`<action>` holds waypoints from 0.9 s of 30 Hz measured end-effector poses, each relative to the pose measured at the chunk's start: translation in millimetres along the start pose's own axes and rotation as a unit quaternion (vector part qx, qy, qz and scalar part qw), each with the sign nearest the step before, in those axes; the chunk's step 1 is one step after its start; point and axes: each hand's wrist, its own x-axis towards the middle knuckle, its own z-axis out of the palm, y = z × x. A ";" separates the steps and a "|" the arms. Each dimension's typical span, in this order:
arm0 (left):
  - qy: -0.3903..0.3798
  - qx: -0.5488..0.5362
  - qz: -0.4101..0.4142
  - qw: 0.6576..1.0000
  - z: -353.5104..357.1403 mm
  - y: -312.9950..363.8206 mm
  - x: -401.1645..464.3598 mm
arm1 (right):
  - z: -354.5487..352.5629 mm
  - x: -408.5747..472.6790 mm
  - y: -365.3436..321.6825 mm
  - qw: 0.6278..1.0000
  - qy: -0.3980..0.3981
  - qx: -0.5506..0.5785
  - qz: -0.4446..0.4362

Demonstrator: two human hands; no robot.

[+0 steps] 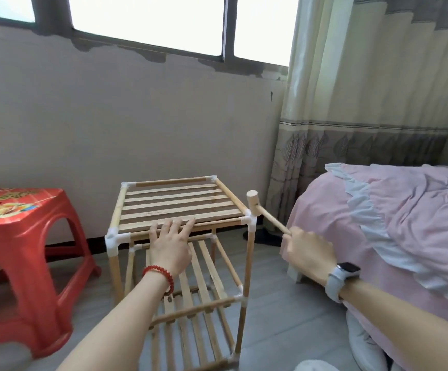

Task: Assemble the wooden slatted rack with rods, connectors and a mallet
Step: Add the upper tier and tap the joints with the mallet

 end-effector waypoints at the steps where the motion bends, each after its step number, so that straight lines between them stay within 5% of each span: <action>1: 0.001 0.003 0.004 1.000 0.2 -0.4 -0.3 | -10.5 5.6 0.5 0.997 0.048 0.062 -0.009; 5: 0.015 -0.063 0.026 0.998 -4.4 9.8 -0.1 | -46.2 4.9 -34.0 0.949 0.229 0.196 -0.091; 11: 0.202 -0.167 -0.075 0.962 0.5 -51.7 -55.0 | -17.9 -6.6 -118.4 0.974 -0.052 0.117 -0.188; 14: 0.150 -0.181 -0.222 0.946 -7.7 -104.8 -69.0 | -48.6 7.4 -159.6 0.961 0.067 0.170 -0.210; 17: 0.110 -0.206 -0.295 0.927 -14.0 -128.3 -69.3 | -49.9 -3.7 -180.0 0.887 0.221 0.352 -0.201; 18: 0.111 -0.210 -0.308 0.921 -15.5 -133.6 -71.9 | -32.0 -16.3 -185.3 0.893 0.201 0.348 -0.201; 20: 0.103 -0.212 -0.325 0.916 -17.4 -142.7 -77.8 | 16.6 -54.1 -191.6 0.954 0.041 0.157 -0.252; 22: 0.092 -0.217 -0.341 0.910 -14.6 -153.2 -86.6 | 30.4 -61.5 -193.7 0.958 -0.052 0.017 -0.283; 24: 0.077 -0.222 -0.340 0.910 -13.5 -161.8 -91.9 | 5.1 -39.6 -200.2 0.956 0.002 0.138 -0.258; 27: 0.057 -0.243 -0.341 0.906 -14.5 -167.1 -88.4 | -29.8 -25.0 -208.7 0.905 0.185 0.299 -0.238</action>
